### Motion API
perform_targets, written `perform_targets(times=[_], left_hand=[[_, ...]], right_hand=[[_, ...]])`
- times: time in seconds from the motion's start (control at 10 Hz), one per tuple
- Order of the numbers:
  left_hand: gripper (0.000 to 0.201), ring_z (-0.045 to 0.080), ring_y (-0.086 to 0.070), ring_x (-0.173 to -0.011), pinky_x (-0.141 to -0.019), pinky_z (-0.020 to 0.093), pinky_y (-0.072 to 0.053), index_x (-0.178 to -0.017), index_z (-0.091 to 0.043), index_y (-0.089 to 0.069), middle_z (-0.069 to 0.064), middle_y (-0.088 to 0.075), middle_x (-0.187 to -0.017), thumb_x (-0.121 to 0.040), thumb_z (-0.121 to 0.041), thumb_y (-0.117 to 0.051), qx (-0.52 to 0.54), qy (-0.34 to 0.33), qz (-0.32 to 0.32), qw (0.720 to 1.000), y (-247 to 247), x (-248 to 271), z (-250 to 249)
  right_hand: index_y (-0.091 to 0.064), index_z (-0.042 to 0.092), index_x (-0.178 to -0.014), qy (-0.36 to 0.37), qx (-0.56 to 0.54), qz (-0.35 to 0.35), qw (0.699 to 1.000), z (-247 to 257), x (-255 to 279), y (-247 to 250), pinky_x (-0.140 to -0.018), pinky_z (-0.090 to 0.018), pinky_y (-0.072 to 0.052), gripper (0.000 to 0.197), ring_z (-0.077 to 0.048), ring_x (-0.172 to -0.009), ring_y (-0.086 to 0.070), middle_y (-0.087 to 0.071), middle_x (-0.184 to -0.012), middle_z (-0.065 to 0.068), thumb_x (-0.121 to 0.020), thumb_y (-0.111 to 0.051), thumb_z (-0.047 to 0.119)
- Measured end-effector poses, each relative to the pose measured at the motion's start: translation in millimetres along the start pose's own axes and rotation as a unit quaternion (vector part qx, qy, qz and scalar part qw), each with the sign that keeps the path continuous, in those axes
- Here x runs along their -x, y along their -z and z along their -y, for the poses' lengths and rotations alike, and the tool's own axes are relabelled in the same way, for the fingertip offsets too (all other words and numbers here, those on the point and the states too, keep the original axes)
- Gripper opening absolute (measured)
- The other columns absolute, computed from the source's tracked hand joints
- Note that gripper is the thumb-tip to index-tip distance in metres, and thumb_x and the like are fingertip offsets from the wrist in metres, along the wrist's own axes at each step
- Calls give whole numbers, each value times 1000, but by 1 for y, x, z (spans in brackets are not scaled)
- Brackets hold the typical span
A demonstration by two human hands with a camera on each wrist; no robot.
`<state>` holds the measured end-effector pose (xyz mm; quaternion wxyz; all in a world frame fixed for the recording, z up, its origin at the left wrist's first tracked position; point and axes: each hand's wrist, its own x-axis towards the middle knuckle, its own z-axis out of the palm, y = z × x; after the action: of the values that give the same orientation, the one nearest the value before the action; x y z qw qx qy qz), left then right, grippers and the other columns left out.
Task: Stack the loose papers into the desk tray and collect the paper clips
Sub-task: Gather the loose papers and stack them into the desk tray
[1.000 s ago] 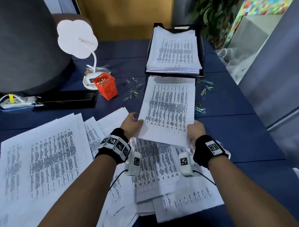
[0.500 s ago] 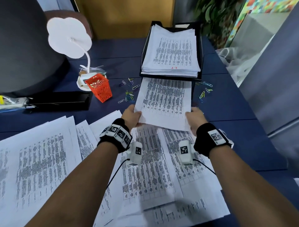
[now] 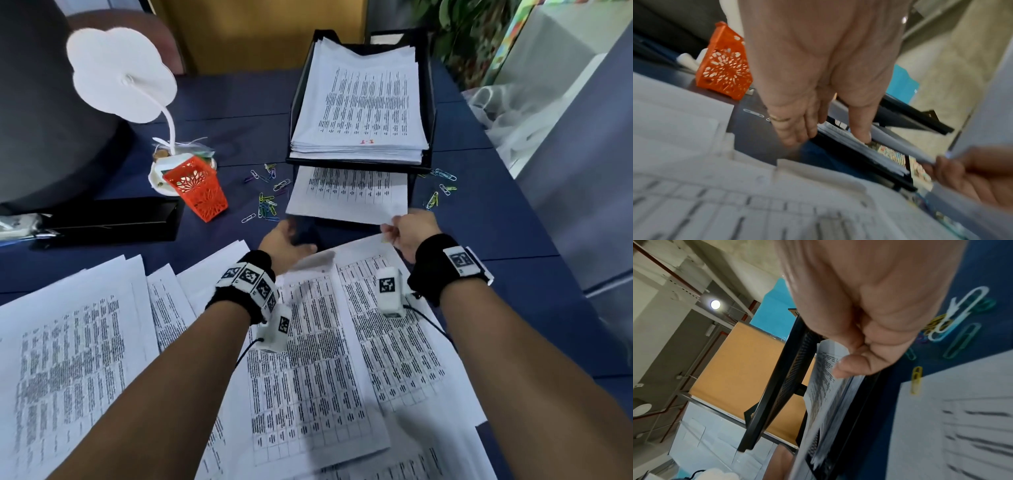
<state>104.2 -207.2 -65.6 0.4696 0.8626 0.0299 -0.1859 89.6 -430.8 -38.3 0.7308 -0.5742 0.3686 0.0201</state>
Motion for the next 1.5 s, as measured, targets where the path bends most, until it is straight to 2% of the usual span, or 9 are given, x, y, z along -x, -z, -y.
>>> perform_targets(times=[0.2, 0.4, 0.6, 0.7, 0.8, 0.9, 1.0, 1.3, 1.5], left_hand=[[109, 31, -11, -146, -117, 38, -20, -151, -8, -14, 16, -8, -158, -71, -48, -77, -382, 17, 129, 915, -3, -5, 7], [120, 30, 0, -147, -116, 49, -20, -152, -14, -8, 12, 3, -159, -63, -42, -84, -415, 32, 124, 901, -11, -5, 11], [119, 29, 0, -147, -116, 49, -20, -152, -14, -8, 11, 3, -159, -64, -42, -84, -413, 33, 120, 902, -11, -6, 12], [120, 30, 0, -147, -116, 49, -20, -151, -14, -9, 11, 3, -159, -63, -42, -84, -413, 35, 121, 902, -10, -7, 11], [120, 30, 0, -147, -117, 49, -20, -151, -14, -9, 11, 3, -159, -63, -42, -84, -416, 40, 126, 900, -10, -5, 9], [114, 31, -2, -147, -116, 50, -22, -151, -17, -11, 11, 1, -159, -66, -40, -83, -417, 40, 130, 899, -10, -1, 5], [100, 32, -13, -145, -114, 51, -24, -150, -24, -16, 9, -8, -159, -72, -31, -79, -403, 7, 125, 907, -16, 10, 1], [103, 28, -9, -146, -113, 55, -19, -149, -27, -19, 4, -7, -159, -67, -46, -80, -421, -20, 136, 897, -33, 39, 0], [112, 31, -26, -137, -109, 48, -29, -150, -20, -14, 10, -26, -150, -65, -46, -82, -439, -14, 114, 891, -32, 44, -8]], right_hand=[[-40, 9, -119, -6, -109, -23, 994, 18, -32, -12, -36, -16, -45, 31, -12, -35, -58, -50, -73, -12, -97, -27, -8], [-45, 4, -126, 9, -66, -44, 997, 21, -46, -17, -62, -19, -53, 31, -14, -75, -59, -53, -98, -8, -95, -48, 6], [-4, 39, -150, 125, 546, -61, 826, 34, -36, -17, -104, -28, -36, 73, -18, -133, -39, -35, -146, 6, -94, -49, 25], [-1, 33, -151, 124, 576, -59, 806, 35, -27, -15, -111, -28, -28, 69, -16, -140, -28, -20, -156, 10, -97, -41, 23], [-13, 23, -152, 132, 432, -43, 891, 16, -22, -1, -105, -28, -38, 63, -16, -136, -37, -32, -151, 5, -97, -43, 20], [-46, -4, -132, 34, -48, -34, 998, 3, -19, 8, -78, -30, -55, 39, -30, -106, -63, -59, -121, -20, -92, -42, -4], [-64, -4, -109, 97, 159, -80, 979, -26, -11, 27, -70, -32, -53, 25, -22, -73, -61, -63, -84, -11, -88, -50, -4], [-19, 9, -150, 198, 647, 164, 718, -67, 13, 11, -119, -43, -11, 53, -19, -148, -4, -8, -160, -3, -101, -32, 24], [-14, 6, -150, 163, 678, 116, 707, -56, -5, 25, -118, -46, -8, 61, -22, -148, -2, -2, -160, -8, -99, -36, 32]])
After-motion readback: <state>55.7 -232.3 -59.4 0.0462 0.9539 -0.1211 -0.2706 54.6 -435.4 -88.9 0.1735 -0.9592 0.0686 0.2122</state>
